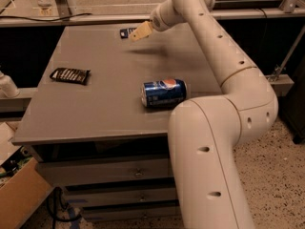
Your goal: Move rxbar blueberry near pepsi can
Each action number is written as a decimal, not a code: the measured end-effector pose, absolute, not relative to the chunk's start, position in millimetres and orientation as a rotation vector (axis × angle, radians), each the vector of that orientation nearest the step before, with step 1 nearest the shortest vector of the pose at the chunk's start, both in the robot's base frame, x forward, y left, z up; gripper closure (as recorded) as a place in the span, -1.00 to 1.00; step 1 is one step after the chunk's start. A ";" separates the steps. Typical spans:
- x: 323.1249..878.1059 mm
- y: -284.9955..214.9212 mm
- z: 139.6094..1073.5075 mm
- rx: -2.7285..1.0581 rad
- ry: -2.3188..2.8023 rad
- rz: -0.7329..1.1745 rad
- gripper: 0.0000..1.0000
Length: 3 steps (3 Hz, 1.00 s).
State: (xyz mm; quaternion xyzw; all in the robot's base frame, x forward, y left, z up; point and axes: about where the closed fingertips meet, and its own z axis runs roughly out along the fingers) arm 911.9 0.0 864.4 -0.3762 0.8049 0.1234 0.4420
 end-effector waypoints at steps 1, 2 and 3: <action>915.8 19.8 845.7 -0.857 2.101 0.309 -1.00; 915.8 20.1 845.4 -0.857 2.101 0.310 -1.00; 915.2 19.6 844.3 -0.811 2.104 0.363 -1.00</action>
Offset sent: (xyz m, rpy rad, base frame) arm 0.0031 0.0150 -0.0136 -0.0126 0.0538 -0.0468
